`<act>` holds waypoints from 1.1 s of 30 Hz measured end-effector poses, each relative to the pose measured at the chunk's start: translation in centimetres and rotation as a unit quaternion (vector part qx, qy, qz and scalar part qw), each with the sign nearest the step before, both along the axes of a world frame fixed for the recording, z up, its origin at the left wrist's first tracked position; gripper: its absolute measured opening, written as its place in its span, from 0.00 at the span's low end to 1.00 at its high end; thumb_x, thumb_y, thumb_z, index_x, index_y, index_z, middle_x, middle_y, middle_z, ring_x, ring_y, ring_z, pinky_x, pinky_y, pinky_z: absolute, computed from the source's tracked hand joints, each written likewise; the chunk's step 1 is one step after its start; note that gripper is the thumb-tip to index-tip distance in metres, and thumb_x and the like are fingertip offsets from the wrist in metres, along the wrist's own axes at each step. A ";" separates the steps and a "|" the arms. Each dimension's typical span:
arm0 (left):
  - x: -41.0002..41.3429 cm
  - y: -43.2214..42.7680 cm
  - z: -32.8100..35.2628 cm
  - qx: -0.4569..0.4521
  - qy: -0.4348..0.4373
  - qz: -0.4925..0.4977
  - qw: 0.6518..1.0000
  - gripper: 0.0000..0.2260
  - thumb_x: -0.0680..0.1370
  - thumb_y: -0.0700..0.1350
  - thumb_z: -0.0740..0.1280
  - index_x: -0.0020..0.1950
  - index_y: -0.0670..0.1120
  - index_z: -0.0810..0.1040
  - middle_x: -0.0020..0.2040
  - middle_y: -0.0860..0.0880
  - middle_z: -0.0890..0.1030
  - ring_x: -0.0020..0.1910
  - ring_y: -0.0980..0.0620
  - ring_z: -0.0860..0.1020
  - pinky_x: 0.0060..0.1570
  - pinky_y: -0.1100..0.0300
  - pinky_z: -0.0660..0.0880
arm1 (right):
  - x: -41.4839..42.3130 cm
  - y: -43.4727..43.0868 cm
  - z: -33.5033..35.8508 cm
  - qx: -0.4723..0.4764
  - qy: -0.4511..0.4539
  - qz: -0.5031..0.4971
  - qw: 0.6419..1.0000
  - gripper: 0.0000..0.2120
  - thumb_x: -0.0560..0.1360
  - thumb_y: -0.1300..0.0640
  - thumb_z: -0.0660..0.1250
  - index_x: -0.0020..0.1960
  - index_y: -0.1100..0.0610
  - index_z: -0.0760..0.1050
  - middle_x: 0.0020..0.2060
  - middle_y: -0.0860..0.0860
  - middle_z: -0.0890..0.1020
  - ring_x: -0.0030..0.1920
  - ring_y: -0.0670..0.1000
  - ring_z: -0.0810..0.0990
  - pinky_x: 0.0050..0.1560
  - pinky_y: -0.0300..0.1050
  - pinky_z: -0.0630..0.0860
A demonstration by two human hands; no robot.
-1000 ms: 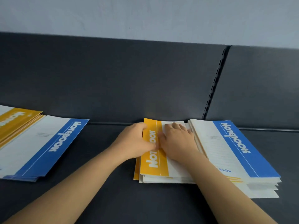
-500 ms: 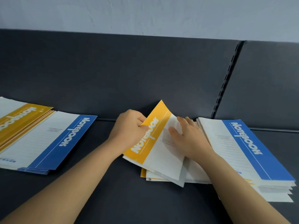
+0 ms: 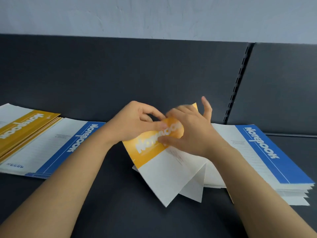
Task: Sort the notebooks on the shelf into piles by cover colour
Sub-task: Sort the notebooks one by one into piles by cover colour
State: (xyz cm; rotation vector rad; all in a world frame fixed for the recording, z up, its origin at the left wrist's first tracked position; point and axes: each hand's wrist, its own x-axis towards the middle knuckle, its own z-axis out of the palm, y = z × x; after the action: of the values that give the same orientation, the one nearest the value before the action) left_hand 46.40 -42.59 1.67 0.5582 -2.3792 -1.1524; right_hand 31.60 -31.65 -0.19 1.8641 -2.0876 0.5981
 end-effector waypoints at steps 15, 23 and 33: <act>1.9 -3.0 0.0 0.269 0.071 0.008 0.961 0.16 0.71 0.40 0.73 0.59 0.42 0.80 0.52 0.42 0.85 0.44 0.47 0.84 0.40 0.57 0.80 | -1.4 0.2 2.0 -0.253 -0.370 -0.107 0.887 0.13 0.73 0.44 0.69 0.39 0.52 0.77 0.32 0.45 0.81 0.33 0.44 0.79 0.36 0.44 0.76; 2.7 -3.4 0.7 0.100 -0.006 0.183 0.978 0.10 0.72 0.46 0.75 0.51 0.48 0.81 0.46 0.50 0.85 0.44 0.53 0.83 0.44 0.55 0.77 | 3.3 -2.2 0.9 -0.064 -0.622 -0.017 0.780 0.10 0.75 0.61 0.69 0.56 0.56 0.75 0.47 0.51 0.85 0.46 0.54 0.84 0.49 0.55 0.81; 22.2 -13.7 3.5 -0.055 -0.145 0.156 0.976 0.15 0.71 0.53 0.76 0.53 0.59 0.75 0.57 0.54 0.79 0.54 0.55 0.79 0.50 0.59 0.78 | 21.7 -13.5 2.6 0.017 -0.617 0.026 0.787 0.17 0.70 0.63 0.74 0.44 0.50 0.67 0.43 0.47 0.81 0.42 0.46 0.82 0.36 0.39 0.79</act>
State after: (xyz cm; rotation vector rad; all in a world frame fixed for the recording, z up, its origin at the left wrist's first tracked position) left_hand 68.64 -56.31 5.20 1.0813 -2.4542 -0.8430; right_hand 53.32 -45.14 2.43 1.6537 -2.6440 2.2767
